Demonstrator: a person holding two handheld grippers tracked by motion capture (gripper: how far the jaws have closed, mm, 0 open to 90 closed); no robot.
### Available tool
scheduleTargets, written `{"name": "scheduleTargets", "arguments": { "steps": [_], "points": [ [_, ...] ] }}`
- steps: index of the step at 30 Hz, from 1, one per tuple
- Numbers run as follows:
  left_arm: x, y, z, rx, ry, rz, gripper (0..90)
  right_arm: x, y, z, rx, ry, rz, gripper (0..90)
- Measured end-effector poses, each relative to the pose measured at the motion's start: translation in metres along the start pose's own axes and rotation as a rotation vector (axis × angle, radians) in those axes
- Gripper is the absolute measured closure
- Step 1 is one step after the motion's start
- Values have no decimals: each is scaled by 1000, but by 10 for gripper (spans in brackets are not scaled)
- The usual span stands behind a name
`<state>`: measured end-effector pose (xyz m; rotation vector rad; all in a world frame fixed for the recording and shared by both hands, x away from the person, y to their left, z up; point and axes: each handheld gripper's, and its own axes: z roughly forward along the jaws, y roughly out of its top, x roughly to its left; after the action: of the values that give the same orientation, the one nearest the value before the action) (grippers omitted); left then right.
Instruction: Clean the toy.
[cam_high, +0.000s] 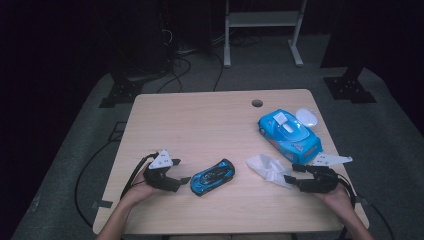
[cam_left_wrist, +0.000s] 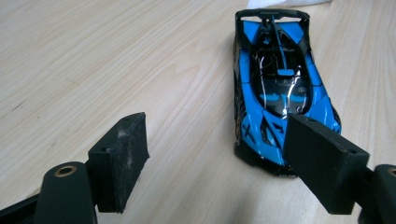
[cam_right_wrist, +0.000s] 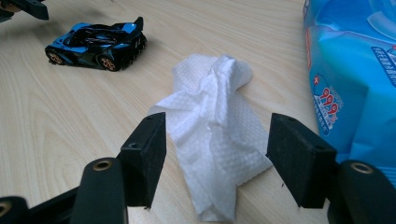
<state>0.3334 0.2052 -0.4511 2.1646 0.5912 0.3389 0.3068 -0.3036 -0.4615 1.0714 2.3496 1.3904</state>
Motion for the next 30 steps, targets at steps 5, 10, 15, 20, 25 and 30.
{"name": "scheduleTargets", "arguments": {
  "steps": [5, 10, 15, 20, 25, 30],
  "points": [
    [1, -4, -2, 7, 3, -4, 208, 0, 0, 1, -3, 2, 4, 360],
    [1, -9, -6, 3, 15, -14, 198, 3, 0, 2, -4, 8, -6, 343],
    [2, -16, -11, 7, 20, -32, 195, 4, -1, 3, -9, 9, -6, 339],
    [4, -20, -15, 10, 31, -42, 192, 4, -1, 3, -6, 7, -2, 333],
    [5, -23, -21, 16, 43, -46, 190, 3, -2, 2, -7, 5, -1, 331],
    [6, -27, -27, 19, 54, -50, 188, 3, -2, 1, -9, 2, 1, 327]
  ]
}}
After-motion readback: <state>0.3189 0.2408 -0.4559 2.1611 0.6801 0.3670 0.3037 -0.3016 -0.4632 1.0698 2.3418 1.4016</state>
